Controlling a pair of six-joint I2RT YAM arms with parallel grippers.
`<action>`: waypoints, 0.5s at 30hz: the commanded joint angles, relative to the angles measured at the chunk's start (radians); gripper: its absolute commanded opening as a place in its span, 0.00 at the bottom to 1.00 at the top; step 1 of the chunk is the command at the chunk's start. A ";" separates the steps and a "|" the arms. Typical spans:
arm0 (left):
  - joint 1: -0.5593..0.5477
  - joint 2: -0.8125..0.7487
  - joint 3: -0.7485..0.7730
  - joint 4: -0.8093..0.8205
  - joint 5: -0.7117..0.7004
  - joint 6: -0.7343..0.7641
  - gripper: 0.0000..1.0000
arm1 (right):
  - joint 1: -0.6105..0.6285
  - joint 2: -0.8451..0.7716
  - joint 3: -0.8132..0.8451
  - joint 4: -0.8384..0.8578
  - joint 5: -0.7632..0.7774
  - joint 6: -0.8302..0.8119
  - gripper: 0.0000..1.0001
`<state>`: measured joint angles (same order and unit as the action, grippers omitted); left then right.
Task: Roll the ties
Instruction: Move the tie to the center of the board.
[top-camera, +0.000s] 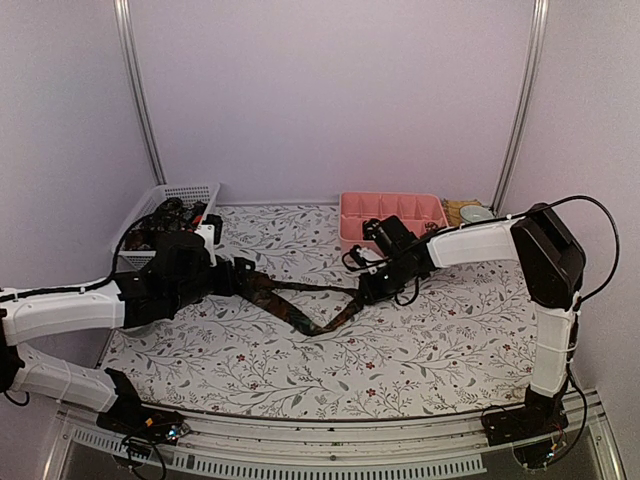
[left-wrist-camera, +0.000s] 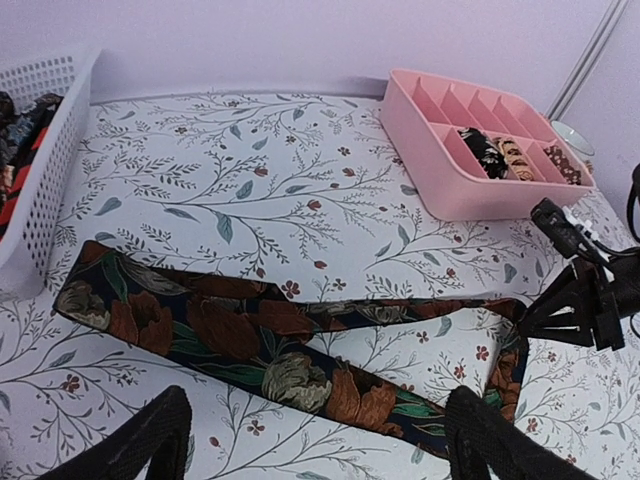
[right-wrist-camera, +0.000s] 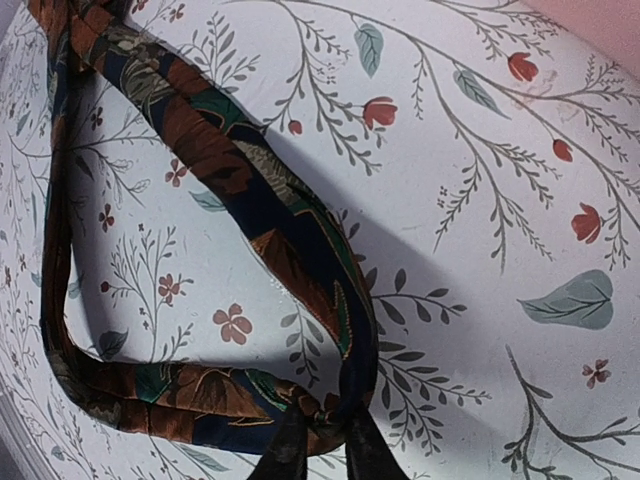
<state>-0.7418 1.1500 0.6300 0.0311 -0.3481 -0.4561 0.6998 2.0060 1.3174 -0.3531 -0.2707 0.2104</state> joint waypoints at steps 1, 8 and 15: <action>-0.013 -0.002 -0.012 0.005 0.002 0.018 0.86 | 0.009 0.036 0.013 -0.047 0.067 -0.003 0.09; -0.029 0.033 -0.005 0.035 0.046 0.097 0.83 | 0.011 -0.007 -0.010 -0.092 0.096 -0.008 0.00; -0.100 0.115 0.057 0.065 0.129 0.346 0.87 | 0.011 -0.182 -0.108 -0.168 0.156 0.011 0.00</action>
<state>-0.7902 1.2221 0.6376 0.0505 -0.2932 -0.2916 0.7033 1.9968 1.2911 -0.4229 -0.1780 0.2089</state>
